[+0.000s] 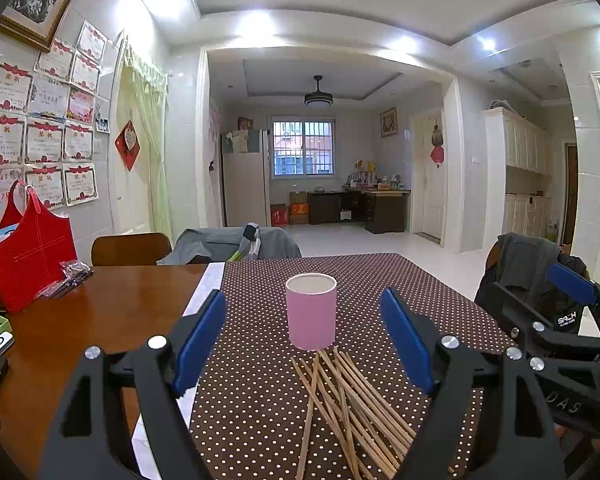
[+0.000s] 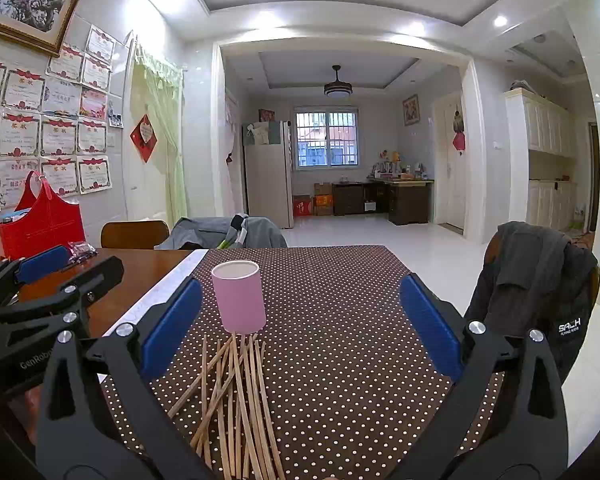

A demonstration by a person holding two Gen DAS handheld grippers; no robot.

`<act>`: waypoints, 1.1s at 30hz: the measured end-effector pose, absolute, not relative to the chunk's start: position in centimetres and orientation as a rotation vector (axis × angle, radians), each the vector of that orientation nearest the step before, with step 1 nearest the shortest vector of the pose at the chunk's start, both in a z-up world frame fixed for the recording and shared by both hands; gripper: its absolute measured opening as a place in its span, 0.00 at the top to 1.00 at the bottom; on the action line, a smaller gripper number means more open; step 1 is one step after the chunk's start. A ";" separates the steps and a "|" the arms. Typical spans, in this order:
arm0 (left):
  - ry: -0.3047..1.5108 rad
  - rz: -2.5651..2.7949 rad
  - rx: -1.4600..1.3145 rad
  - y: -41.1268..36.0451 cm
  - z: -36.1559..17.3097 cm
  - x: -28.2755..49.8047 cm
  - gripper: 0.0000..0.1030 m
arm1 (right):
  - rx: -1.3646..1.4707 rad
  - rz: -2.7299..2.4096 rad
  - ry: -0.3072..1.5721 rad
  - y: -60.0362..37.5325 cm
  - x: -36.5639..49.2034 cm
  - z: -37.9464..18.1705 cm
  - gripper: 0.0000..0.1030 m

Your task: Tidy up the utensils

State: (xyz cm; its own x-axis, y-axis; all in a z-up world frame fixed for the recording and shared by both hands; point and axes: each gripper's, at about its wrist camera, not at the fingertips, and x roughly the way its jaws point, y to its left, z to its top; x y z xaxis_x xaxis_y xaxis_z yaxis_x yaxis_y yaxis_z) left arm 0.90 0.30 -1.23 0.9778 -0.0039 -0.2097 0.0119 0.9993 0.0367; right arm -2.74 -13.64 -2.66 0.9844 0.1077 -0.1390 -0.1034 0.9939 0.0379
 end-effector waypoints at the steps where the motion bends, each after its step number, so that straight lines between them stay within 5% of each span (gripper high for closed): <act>1: 0.213 -0.008 0.038 0.3 -1.3 1.0 0.24 | 0.030 0.106 0.142 -13.7 -2.8 -2.7 0.06; 33: 0.226 -0.005 0.031 0.7 -1.5 1.0 0.24 | 0.031 0.104 0.160 -13.4 -2.4 -2.8 0.06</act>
